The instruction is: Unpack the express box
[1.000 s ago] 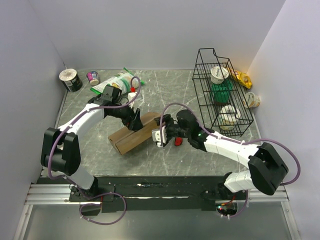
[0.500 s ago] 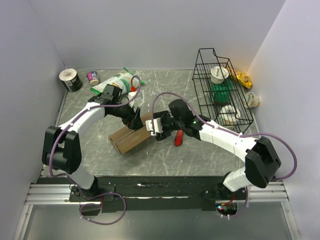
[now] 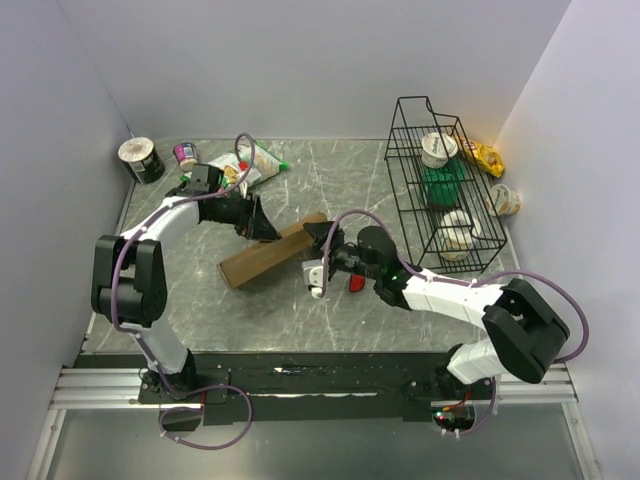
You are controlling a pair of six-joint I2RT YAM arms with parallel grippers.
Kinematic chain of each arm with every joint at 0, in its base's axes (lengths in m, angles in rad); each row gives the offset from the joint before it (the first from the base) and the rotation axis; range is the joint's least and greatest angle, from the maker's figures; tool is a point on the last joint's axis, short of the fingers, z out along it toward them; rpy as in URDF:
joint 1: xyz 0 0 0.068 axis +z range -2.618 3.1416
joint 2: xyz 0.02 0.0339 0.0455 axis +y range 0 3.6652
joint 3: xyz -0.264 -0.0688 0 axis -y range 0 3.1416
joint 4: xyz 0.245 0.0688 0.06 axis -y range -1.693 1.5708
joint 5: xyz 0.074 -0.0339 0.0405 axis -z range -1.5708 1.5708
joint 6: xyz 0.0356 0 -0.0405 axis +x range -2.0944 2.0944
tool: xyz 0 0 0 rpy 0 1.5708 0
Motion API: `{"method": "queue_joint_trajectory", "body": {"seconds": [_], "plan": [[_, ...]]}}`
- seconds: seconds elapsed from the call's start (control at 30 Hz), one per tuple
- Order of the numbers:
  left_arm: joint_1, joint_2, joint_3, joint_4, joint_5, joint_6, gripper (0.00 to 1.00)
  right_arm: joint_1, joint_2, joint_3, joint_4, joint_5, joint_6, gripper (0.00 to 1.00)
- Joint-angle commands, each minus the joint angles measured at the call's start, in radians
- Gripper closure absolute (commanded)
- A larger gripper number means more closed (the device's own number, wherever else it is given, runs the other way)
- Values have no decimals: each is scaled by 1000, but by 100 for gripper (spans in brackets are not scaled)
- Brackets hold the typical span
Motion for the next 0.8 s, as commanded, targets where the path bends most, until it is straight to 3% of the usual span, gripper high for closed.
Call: {"method": "queue_joint_trajectory", "body": {"seconds": [0.0,0.13,0.23,0.27,0.3,0.4,0.47,0.53,0.57,0.63,0.67,0.7,0.77], "plan": [[14,90,-45,-64,-20,-95,27,9,-25,12,470,-19,-101,87],[39,107,-48,-47,-5,-121,28,10,-36,-2,527,-28,-115,86],[47,114,-45,-45,-3,-129,27,9,-62,-18,489,8,-112,73],[48,116,-42,-48,-5,-121,27,7,-89,-25,461,21,-106,62],[48,117,-36,-54,-8,-120,27,9,-108,-31,438,31,-97,57],[50,124,-29,-68,-17,-103,26,1,-198,-26,265,57,-16,43],[50,128,-23,-82,-23,-88,26,-6,-273,52,-22,6,79,33],[48,130,-13,-88,-28,-82,26,-6,-287,227,-270,-31,203,32],[48,128,-6,-99,-32,-71,25,-12,-263,295,-485,-66,251,29],[48,127,6,-111,-40,-59,25,-23,-222,502,-663,-117,377,27],[48,127,7,-114,-48,-49,25,-48,-167,573,-771,-213,391,26],[48,125,12,-126,-52,-45,25,-57,-134,645,-971,-272,379,26],[45,121,15,-134,-75,-29,25,-77,-41,803,-1111,-327,382,23]]}}
